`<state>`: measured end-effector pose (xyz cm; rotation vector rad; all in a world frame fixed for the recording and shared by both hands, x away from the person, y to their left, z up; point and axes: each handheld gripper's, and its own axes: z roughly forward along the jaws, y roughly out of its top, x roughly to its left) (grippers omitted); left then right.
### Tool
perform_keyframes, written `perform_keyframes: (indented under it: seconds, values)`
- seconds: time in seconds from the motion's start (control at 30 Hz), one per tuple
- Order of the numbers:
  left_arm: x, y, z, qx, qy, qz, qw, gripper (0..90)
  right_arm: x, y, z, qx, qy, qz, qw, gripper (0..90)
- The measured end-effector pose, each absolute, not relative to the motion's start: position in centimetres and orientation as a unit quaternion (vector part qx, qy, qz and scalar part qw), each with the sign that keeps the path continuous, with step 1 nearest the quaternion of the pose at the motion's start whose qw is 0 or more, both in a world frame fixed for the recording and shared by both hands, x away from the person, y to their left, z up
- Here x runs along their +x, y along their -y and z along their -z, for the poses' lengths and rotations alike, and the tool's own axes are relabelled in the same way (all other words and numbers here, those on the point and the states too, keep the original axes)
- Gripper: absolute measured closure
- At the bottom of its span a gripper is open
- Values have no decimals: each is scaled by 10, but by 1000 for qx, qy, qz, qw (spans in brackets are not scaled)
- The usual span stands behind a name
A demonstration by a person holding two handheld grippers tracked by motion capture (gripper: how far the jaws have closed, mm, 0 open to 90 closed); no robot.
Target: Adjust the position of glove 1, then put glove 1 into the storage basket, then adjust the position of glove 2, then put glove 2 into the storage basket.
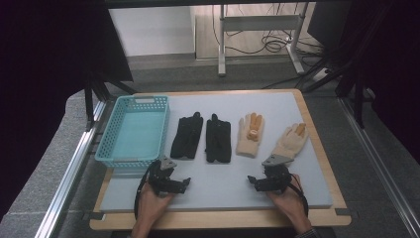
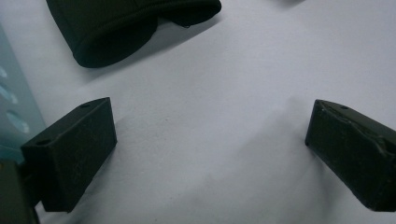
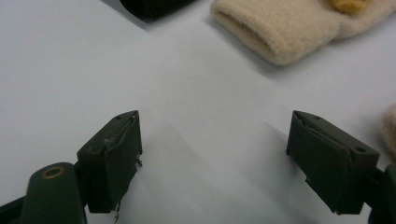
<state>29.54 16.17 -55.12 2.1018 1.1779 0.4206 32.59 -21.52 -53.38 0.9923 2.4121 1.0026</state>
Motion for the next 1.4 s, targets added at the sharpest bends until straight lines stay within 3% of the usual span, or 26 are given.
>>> perform_keyframes:
  seconds: [0.87,1.4]
  values:
    - [295,-162,551,807,-453,-162,342,25,327,214,533,349,-853,-351,164,143]
    - [295,-162,551,807,-453,-162,343,26,340,203,518,350,-853,-352,160,177]
